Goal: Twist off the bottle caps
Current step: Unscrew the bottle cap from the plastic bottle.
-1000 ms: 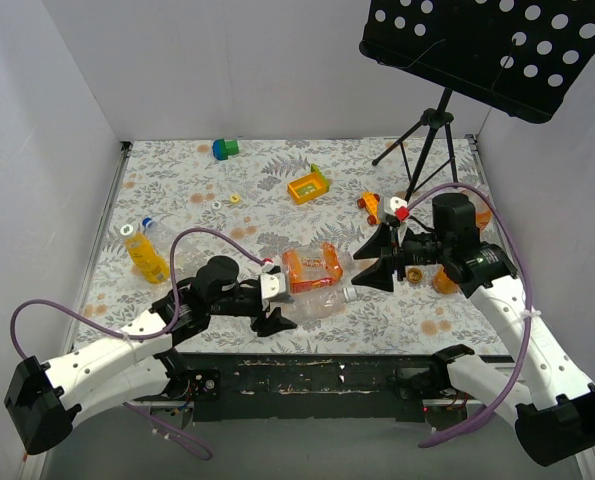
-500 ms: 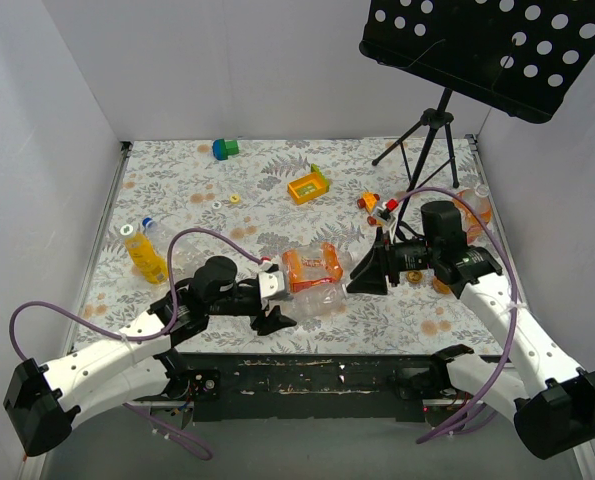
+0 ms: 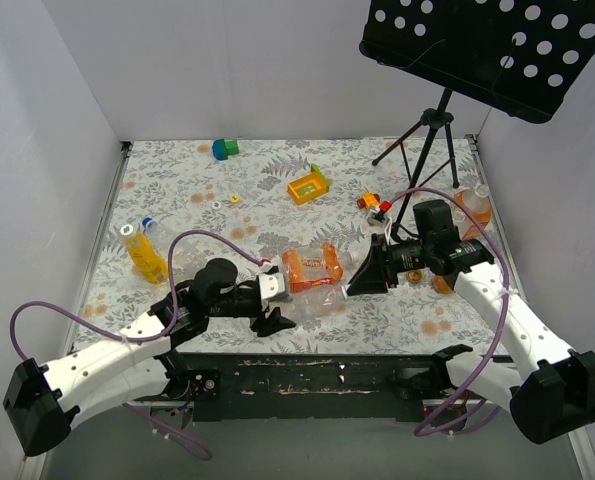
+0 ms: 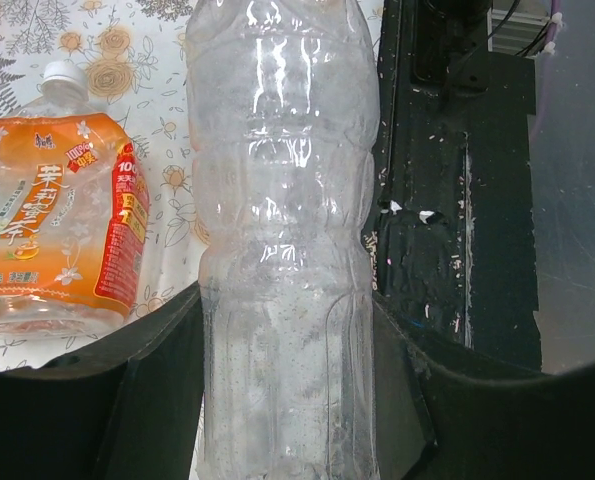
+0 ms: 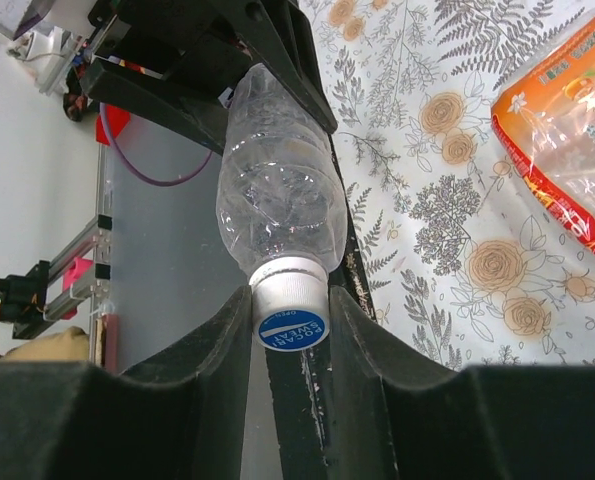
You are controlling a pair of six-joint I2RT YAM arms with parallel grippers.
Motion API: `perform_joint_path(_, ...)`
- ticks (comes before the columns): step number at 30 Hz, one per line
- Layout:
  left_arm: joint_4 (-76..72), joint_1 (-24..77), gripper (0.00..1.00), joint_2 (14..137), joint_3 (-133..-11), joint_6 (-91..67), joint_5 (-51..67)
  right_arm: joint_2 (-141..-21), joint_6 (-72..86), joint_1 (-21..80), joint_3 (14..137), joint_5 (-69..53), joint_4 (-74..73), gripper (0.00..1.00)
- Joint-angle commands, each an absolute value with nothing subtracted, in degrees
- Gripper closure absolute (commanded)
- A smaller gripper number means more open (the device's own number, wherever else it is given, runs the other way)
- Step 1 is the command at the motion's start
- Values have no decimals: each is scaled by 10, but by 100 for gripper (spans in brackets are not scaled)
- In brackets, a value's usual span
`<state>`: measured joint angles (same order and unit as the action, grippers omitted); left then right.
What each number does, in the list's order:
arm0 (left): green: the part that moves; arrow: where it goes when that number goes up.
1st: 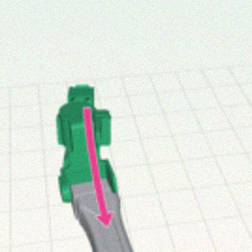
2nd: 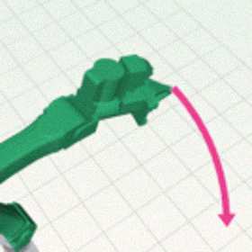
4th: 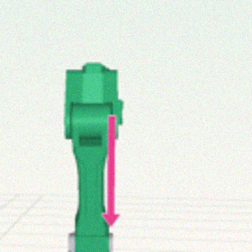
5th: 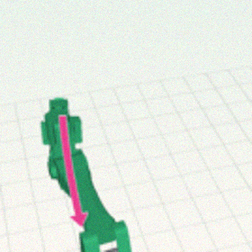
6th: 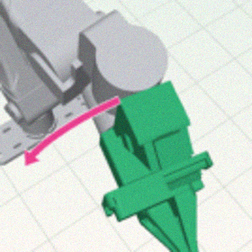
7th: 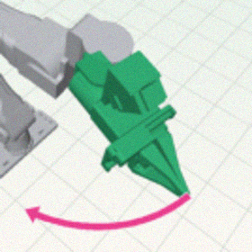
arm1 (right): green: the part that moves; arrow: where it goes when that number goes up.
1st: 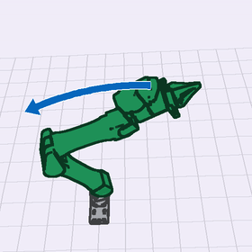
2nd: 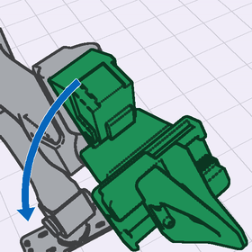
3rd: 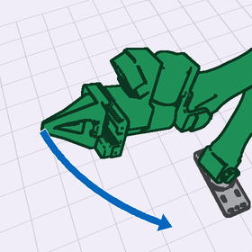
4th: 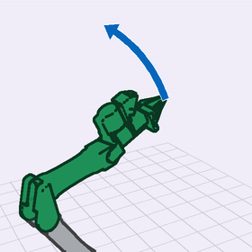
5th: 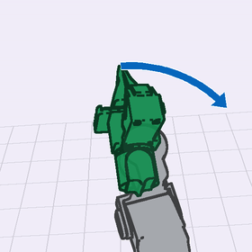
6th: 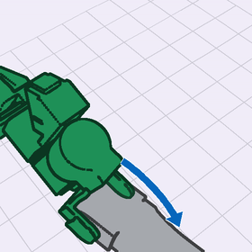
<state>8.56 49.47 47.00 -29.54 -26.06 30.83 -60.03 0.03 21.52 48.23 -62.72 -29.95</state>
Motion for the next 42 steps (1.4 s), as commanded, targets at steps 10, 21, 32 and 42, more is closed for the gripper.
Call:
perform_joint_path(10, 76, 496, 100, 441, -292, -250, 297, -647, -622, 237, 657, -656, -637, 99)
perform_joint_path(21, 73, 496, 100, 470, -318, -231, 300, -613, -810, 262, 664, -496, -552, 99)
perform_joint_path(32, 60, 496, 100, 468, -303, -243, 305, -564, -673, 262, 589, -542, -469, 77)
perform_joint_path(42, 57, 496, 100, 458, -286, -258, 305, -563, -523, 224, 611, -634, -427, 35)
